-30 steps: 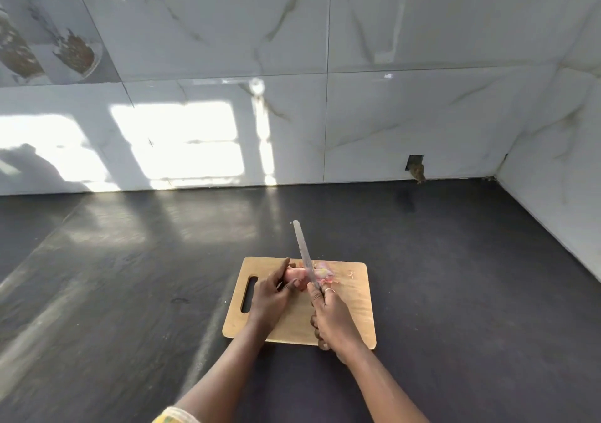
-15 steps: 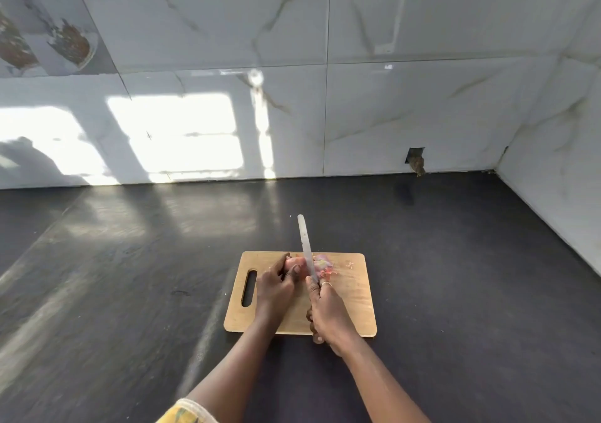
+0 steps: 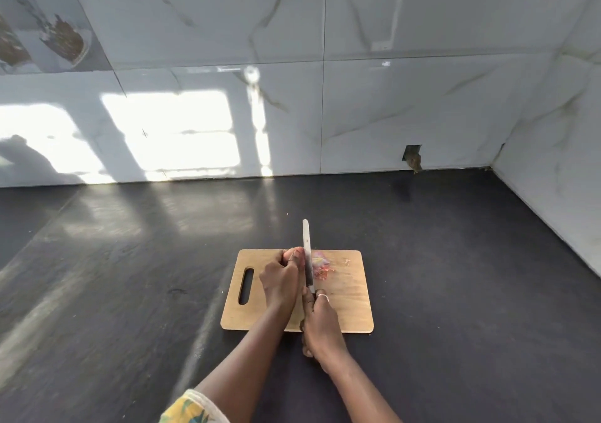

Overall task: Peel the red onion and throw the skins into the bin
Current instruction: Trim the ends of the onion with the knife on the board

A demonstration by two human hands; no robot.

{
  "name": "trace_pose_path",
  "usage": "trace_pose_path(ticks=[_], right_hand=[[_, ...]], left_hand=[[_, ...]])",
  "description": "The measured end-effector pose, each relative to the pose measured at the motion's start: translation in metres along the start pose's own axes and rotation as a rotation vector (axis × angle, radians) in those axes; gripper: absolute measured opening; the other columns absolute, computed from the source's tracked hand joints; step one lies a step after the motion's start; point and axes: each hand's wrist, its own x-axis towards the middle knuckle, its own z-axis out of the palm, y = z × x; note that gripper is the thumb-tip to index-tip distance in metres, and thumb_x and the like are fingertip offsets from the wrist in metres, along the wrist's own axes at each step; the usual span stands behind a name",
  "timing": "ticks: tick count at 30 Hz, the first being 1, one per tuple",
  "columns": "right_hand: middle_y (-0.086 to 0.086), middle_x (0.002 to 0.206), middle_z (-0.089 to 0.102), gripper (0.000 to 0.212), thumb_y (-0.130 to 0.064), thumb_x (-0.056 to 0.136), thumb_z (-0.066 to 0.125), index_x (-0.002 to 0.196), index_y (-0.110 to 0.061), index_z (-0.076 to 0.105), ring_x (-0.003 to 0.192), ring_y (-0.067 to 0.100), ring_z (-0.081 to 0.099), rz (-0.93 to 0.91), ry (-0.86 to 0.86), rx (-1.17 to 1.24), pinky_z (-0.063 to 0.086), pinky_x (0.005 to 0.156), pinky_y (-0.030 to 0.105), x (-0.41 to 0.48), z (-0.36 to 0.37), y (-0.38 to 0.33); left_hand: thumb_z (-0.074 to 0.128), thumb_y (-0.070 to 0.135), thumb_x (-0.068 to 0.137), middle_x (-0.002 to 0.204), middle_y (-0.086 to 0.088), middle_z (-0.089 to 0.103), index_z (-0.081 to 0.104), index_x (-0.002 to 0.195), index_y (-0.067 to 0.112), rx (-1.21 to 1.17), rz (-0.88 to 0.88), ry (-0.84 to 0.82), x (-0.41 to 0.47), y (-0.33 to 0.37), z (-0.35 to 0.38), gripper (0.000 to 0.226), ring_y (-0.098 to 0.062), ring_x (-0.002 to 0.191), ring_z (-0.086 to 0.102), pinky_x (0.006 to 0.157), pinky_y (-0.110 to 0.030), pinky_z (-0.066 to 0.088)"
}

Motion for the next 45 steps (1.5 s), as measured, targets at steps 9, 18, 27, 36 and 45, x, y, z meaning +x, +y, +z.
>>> trace_pose_path(ticks=[9, 18, 27, 36, 45], right_hand=[[-0.005, 0.068, 0.043, 0.031, -0.050, 0.099, 0.027, 0.092, -0.025, 0.043, 0.053, 0.011, 0.039, -0.019, -0.033, -0.047, 0.029, 0.038, 0.022, -0.010, 0.002, 0.003], [-0.001, 0.070, 0.045, 0.026, -0.052, 0.097, 0.033, 0.094, -0.031, 0.048, 0.046, 0.009, 0.037, 0.001, -0.023, 0.021, 0.027, 0.037, 0.021, -0.029, -0.009, 0.017], [0.001, 0.053, 0.050, 0.023, -0.032, 0.087, 0.066, 0.091, -0.016, 0.050, 0.032, 0.009, 0.035, -0.048, 0.181, 0.310, 0.027, 0.033, 0.020, -0.005, -0.021, -0.011], [-0.001, 0.046, 0.041, 0.036, -0.031, 0.076, 0.079, 0.093, -0.011, 0.055, 0.029, 0.010, 0.030, -0.037, 0.150, 0.529, 0.025, 0.031, 0.018, 0.014, -0.016, -0.030], [-0.001, 0.061, 0.056, 0.035, -0.018, 0.065, 0.084, 0.092, -0.025, 0.063, 0.034, 0.005, 0.040, -0.156, 0.160, 0.352, 0.030, 0.033, 0.020, 0.018, -0.013, -0.026]], left_hand=[[0.052, 0.037, 0.088, 0.071, -0.007, 0.069, 0.073, 0.072, 0.013, -0.043, -0.125, 0.049, 0.017, 0.009, 0.000, 0.036, -0.023, 0.071, 0.059, 0.069, -0.034, 0.043], [0.052, 0.035, 0.090, 0.065, -0.001, 0.061, 0.067, 0.069, 0.014, -0.130, -0.131, 0.045, 0.026, 0.001, 0.001, 0.033, -0.018, 0.063, 0.051, 0.063, -0.032, 0.041], [0.037, 0.008, 0.098, 0.108, -0.016, 0.057, 0.056, 0.105, 0.011, -0.578, -0.131, -0.395, 0.010, -0.003, -0.010, 0.021, -0.023, 0.095, 0.057, 0.075, -0.026, 0.054], [0.030, 0.006, 0.095, 0.110, -0.022, 0.064, 0.059, 0.112, 0.001, -0.885, -0.306, -0.567, -0.004, -0.001, -0.023, 0.034, -0.029, 0.097, 0.063, 0.087, -0.031, 0.052], [0.052, 0.020, 0.080, 0.108, -0.019, 0.060, 0.051, 0.121, 0.001, -0.962, -0.326, -0.606, -0.007, -0.001, -0.024, 0.045, -0.025, 0.090, 0.059, 0.074, -0.024, 0.055]])
